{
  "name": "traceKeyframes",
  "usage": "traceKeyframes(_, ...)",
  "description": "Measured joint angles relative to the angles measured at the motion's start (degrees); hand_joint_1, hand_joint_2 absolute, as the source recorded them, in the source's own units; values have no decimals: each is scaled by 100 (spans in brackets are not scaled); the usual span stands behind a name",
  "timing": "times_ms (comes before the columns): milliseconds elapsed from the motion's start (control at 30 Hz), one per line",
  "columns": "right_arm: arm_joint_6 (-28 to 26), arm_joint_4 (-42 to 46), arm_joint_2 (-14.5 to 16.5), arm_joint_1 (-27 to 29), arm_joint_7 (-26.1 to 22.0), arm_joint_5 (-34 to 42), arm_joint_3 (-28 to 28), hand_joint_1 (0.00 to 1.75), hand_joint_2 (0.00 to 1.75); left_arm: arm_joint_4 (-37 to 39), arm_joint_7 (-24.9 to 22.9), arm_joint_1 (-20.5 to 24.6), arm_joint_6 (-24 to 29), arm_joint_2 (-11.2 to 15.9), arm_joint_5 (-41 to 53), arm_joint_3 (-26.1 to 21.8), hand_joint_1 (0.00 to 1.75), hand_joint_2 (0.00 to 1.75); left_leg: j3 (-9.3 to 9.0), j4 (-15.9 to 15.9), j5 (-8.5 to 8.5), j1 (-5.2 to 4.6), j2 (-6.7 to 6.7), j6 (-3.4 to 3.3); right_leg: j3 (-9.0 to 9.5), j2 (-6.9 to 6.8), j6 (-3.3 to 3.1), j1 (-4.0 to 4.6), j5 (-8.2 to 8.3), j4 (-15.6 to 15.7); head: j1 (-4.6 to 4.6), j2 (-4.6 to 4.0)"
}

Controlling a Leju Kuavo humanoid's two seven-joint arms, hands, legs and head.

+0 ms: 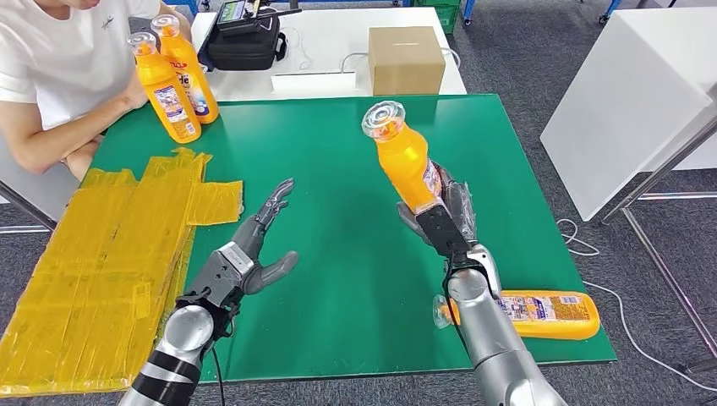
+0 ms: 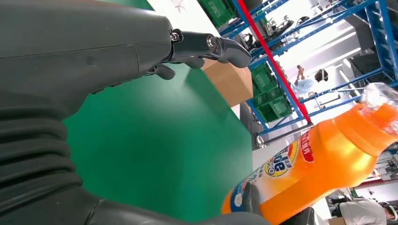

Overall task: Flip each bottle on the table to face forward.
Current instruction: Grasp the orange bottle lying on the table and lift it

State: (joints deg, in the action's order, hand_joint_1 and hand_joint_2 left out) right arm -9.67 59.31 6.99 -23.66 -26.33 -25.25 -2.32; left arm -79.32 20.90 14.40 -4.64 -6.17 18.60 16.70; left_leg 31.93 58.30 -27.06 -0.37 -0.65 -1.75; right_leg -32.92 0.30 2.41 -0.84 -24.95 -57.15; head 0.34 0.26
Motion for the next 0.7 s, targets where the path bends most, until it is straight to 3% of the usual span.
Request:
traceKeyframes(233,888,-50,477,128,-47,607,-237,175,175,196,-40,175,-68,-36,-228,145,0,175,2,0,0,-1,5,0,-2,4,0,-1,0,-1,1,0)
traceKeyframes(433,2043,-192,757,163,-204,1498,-707,175,175,275,-14,233,-148,-41,-528,184,0,175,6,-1,0,1,5,0,-7,4,0,0,0,-1,1,0)
traceKeyframes(700,2266,-532,960,133,-191,1649,-1276,175,175,312,4,303,-126,-41,-736,181,0,175,7,-1,0,0,5,1,-6,4,0,-1,0,-1,2,0)
